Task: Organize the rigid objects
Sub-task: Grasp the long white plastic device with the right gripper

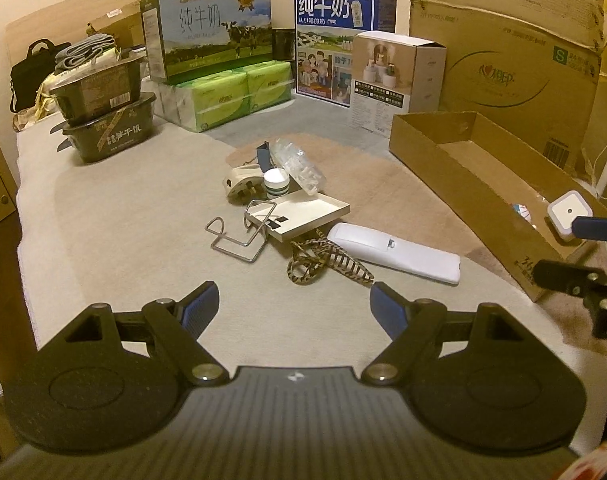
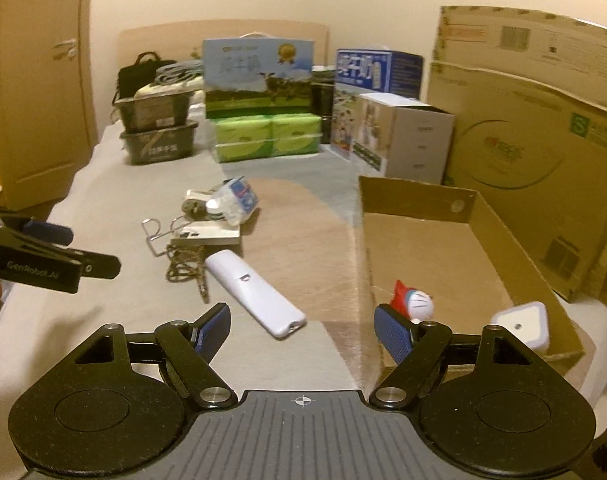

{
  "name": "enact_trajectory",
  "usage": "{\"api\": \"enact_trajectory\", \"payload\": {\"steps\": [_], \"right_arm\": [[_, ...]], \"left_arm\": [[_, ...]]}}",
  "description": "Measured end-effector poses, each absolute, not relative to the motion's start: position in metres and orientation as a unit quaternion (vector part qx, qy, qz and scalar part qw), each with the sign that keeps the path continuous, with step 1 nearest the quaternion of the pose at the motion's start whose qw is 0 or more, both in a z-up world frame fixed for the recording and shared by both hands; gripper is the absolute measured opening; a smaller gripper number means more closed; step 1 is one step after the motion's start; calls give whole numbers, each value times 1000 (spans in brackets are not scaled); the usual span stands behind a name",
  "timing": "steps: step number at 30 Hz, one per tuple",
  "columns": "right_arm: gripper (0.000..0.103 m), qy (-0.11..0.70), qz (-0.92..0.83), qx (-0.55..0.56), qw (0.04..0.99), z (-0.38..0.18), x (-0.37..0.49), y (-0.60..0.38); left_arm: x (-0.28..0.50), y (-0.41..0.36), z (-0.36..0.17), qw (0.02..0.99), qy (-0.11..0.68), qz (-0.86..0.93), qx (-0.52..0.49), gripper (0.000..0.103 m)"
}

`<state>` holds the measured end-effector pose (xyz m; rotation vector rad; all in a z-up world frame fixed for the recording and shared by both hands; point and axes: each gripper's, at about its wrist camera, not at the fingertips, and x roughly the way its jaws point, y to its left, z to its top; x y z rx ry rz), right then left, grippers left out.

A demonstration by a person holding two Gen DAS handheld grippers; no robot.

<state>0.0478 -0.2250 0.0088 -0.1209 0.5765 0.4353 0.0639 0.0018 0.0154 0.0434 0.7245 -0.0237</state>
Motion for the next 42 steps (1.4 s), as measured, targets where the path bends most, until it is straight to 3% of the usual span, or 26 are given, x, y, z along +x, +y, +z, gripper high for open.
{"api": "enact_trajectory", "payload": {"steps": [23, 31, 36, 42], "right_arm": [[78, 355, 276, -140, 882, -62, 163, -155], [67, 361, 294, -126, 876, -71, 183, -144], [44, 368, 304, -116, 871, -68, 181, -140], [39, 388, 276, -83, 875, -62, 160, -150]], "left_arm": [[125, 25, -24, 928, 373, -10, -13, 81], [135, 29, -34, 927, 374, -10, -25, 81], [135, 29, -35, 927, 375, -12, -29, 81], [129, 24, -34, 927, 373, -19, -32, 81]]}}
